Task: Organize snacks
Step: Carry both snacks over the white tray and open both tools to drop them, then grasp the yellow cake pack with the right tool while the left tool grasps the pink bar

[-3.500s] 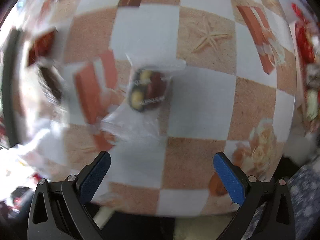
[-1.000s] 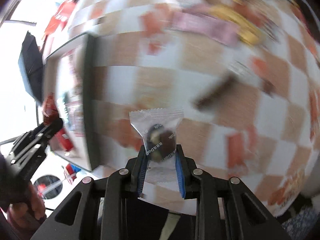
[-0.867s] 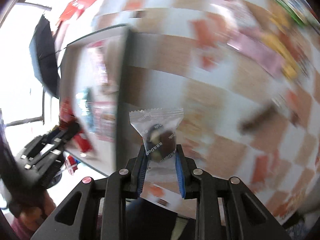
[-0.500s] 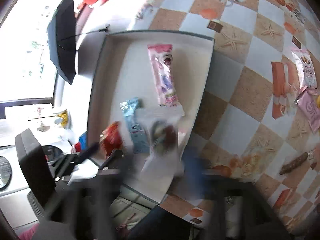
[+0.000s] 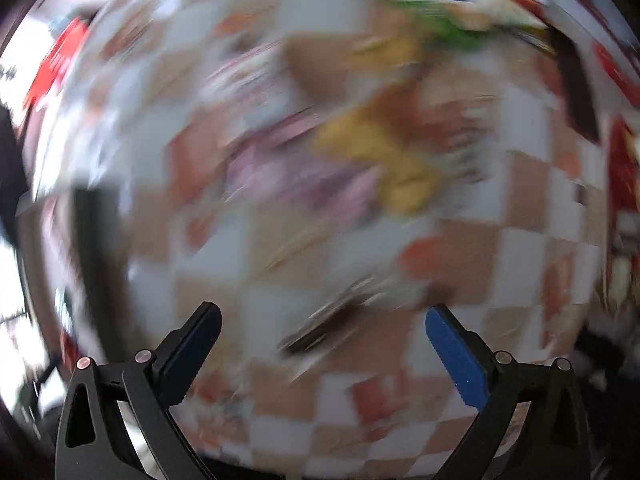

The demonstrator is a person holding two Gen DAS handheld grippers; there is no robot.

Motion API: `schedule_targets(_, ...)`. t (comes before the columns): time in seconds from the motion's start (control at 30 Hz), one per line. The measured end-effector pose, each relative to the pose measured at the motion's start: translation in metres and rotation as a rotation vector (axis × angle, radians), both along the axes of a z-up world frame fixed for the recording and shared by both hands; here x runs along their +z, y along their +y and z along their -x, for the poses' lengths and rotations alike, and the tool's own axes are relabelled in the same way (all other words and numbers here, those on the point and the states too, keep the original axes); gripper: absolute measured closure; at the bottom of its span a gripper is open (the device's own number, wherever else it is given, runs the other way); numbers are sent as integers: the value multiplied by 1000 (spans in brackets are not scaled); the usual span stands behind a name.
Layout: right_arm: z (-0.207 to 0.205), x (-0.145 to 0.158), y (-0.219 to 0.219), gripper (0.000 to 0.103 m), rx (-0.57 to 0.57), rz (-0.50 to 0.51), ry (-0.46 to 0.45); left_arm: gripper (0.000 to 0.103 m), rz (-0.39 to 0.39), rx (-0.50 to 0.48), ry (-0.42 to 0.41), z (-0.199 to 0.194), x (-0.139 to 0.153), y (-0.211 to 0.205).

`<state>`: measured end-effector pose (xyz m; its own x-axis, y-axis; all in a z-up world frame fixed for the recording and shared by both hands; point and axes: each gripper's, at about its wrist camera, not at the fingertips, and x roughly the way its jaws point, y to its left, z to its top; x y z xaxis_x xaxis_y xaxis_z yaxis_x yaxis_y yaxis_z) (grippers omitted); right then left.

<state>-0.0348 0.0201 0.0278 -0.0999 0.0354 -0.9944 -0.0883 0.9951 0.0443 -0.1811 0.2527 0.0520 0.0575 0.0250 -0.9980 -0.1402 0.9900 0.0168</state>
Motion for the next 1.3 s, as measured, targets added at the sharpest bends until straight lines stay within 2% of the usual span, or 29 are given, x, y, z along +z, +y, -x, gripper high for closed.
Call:
schedule_targets(0.13, -45, -2, -51, 0, -230, 29, -77, 25, 4, -40, 21, 1, 1, -21)
schedule_targets(0.23, -66, -15, -71, 0, -338, 36, -84, 25, 4, -48, 37, 3, 1, -35)
schedule_targets(0.33, -77, -35, -83, 0, -355, 53, -62, 25, 2, -59, 55, 7, 1, -44)
schedule_targets(0.37, -75, -47, -81, 0, -326, 82, -35, 24, 3, -66, 61, 6, 1, -47)
schedule_targets(0.43, -64, -54, -91, 0, -299, 63, -30, 24, 1, -76, 66, 2, -3, -55)
schedule_targets(0.5, -46, -67, -82, 0, -217, 60, 45, 24, 1, -87, 68, -5, 0, -64)
schedule_targets(0.53, -33, -68, -78, 0, -194, 29, 48, 25, 2, -97, 67, -13, 0, -70)
schedule_targets(0.63, -8, -65, -77, 0, -124, 55, 46, 24, 17, -108, 50, -33, 5, -73)
schedule_targets(0.7, -1, -62, -81, 0, -122, 51, 36, 24, 31, -113, 43, -47, 5, -83)
schedule_targets(0.8, 6, -48, -75, 0, -74, -12, -9, 24, 21, -123, 40, -64, 3, -94)
schedule_targets(0.87, 5, -38, -62, 0, 16, -54, -32, 24, 4, -140, 37, -69, 4, -97)
schedule_targets(0.93, 12, -33, -34, 0, 191, -83, -42, 24, -9, -163, 36, -70, 3, -95)
schedule_targets(1.07, 37, -45, 16, 0, 530, -25, -31, 24, -44, -201, 59, -68, -6, -100)
schedule_targets(1.13, 42, -54, 29, 0, 614, 4, -39, 24, -48, -205, 72, -65, -9, -100)
schedule_targets(1.17, 42, -60, 35, 8, 635, 13, -36, 24, -52, -214, 72, -63, -8, -100)
schedule_targets(1.23, 40, -65, 45, 13, 632, 36, -40, 24, -69, -246, 65, -60, -8, -103)
schedule_targets(1.3, 39, -62, 47, 40, 616, 32, -46, 24, -79, -301, 51, -60, -7, -114)
